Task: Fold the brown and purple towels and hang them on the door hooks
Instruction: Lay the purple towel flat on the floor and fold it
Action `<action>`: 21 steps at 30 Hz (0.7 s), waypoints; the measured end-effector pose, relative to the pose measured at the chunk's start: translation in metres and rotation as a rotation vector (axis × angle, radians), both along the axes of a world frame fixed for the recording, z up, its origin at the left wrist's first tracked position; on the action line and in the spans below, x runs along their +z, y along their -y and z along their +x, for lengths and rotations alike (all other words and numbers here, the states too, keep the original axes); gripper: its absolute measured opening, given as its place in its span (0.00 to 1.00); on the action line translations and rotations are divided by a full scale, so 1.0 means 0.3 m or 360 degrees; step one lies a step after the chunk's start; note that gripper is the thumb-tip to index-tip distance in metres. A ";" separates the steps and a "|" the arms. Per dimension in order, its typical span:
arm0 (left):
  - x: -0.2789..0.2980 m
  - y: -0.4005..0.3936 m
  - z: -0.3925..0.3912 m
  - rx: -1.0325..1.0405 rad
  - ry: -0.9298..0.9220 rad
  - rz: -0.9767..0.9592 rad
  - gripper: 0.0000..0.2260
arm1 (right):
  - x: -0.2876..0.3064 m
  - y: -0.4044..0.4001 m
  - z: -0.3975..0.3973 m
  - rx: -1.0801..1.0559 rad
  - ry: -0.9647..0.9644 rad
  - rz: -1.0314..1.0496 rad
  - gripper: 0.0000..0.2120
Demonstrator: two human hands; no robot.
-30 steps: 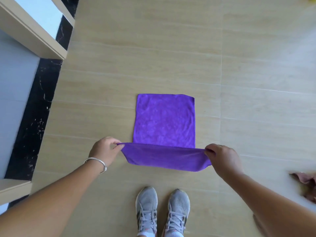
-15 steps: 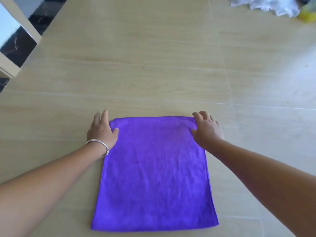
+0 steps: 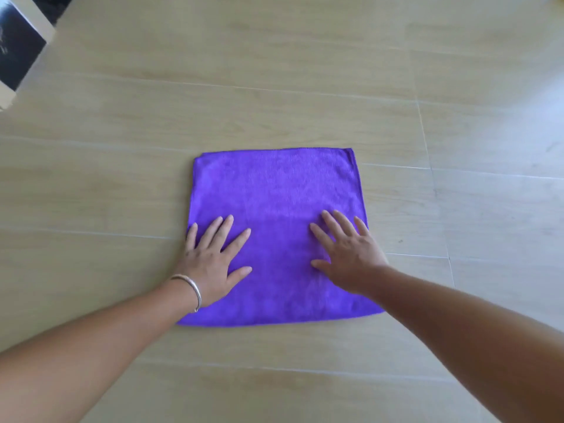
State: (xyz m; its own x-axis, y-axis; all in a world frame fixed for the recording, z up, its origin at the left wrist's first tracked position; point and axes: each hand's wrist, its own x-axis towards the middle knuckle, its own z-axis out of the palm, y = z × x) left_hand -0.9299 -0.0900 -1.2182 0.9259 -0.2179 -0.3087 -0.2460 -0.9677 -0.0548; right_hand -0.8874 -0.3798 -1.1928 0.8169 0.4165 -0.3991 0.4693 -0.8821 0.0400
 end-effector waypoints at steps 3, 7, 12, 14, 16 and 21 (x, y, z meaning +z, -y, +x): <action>0.035 -0.007 0.056 -0.0022 -0.0024 0.0055 0.30 | -0.003 -0.001 -0.026 -0.0051 -0.0010 0.0079 0.32; 0.031 -0.008 -0.104 -0.0184 0.0023 -0.0127 0.33 | -0.037 0.064 -0.191 0.0231 0.0007 0.0199 0.36; -0.005 -0.043 -0.255 -0.0361 0.0027 -0.0159 0.39 | -0.074 0.188 -0.178 0.0606 0.0093 0.0230 0.39; -0.005 -0.077 -0.240 -0.0379 0.0025 -0.0146 0.37 | -0.081 0.208 -0.170 0.0603 0.0124 0.0251 0.36; 0.004 -0.103 -0.215 -0.0368 0.0003 -0.0138 0.33 | -0.083 0.211 -0.170 0.0608 0.0172 0.0279 0.32; 0.011 -0.106 -0.197 -0.0458 0.0096 -0.0098 0.28 | -0.057 0.195 -0.162 0.0754 0.0273 0.0248 0.28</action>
State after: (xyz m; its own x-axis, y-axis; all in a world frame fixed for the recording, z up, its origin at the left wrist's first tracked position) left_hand -0.9891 -0.0583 -1.2149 0.8396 -0.4907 -0.2329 -0.5089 -0.8606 -0.0212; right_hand -0.9361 -0.4383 -1.2100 0.5727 0.7998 -0.1800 0.8164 -0.5764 0.0363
